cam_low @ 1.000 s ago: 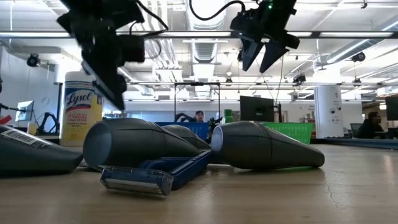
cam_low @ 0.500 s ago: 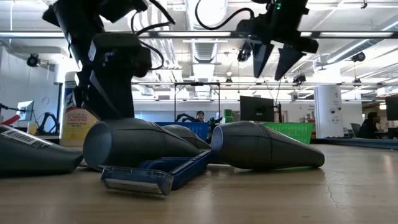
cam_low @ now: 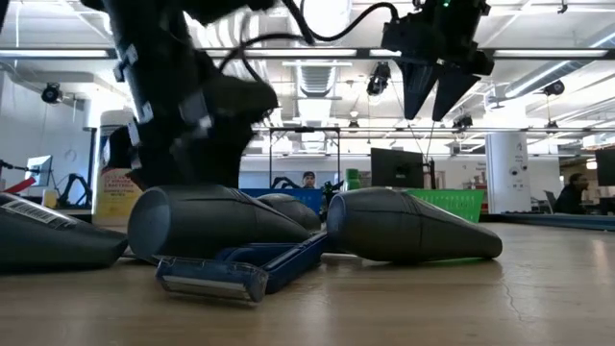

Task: Pick & Place Travel size toiletries
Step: Put the blue shave cream into the blue bin

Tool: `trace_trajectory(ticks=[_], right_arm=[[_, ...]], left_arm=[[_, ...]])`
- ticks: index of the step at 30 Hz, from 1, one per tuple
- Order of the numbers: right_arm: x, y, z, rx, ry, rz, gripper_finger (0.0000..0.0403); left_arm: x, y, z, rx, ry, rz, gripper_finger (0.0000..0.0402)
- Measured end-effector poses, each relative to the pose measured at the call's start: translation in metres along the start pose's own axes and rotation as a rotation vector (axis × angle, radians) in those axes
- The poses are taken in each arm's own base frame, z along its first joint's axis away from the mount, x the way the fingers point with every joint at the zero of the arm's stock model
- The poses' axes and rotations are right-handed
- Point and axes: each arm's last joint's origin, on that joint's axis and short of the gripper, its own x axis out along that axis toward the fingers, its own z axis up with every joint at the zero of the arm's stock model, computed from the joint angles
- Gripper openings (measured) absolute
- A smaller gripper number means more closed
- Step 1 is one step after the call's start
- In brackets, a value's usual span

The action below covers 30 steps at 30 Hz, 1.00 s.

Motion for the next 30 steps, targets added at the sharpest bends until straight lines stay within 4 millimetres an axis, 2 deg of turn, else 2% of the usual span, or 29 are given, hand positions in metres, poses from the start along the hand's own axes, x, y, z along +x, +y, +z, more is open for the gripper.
trace_trajectory(ticks=[6, 9, 12, 18, 23, 26, 30], right_arm=[[-0.001, 0.001, -0.001, -0.046, -0.002, 0.002, 0.0351], [-0.001, 0.001, -0.001, -0.061, -0.003, 0.003, 0.0354], [-0.001, 0.001, -0.001, -0.069, -0.003, 0.003, 0.0351], [-0.002, 0.001, -0.001, -0.089, -0.005, 0.007, 0.0330], [-0.012, -0.001, -0.004, -0.074, -0.023, 0.036, 0.0311], [-0.020, -0.006, -0.005, -0.037, -0.039, 0.060, 0.0299], [-0.031, -0.017, -0.005, 0.040, -0.081, 0.073, 0.0287]], left_arm=[[0.015, -0.018, 0.003, 0.065, 0.030, 0.092, 0.0288], [0.018, -0.024, 0.005, 0.079, 0.039, 0.102, 0.0272], [0.016, -0.025, 0.006, 0.078, 0.042, 0.096, 0.0235], [0.004, -0.017, 0.010, 0.083, 0.049, 0.121, 0.0133], [-0.021, -0.008, 0.025, 0.076, 0.017, 0.107, 0.0081], [-0.047, 0.000, 0.042, 0.051, -0.042, 0.068, 0.0079], [-0.079, 0.022, 0.077, -0.033, -0.236, 0.070, 0.0081]])
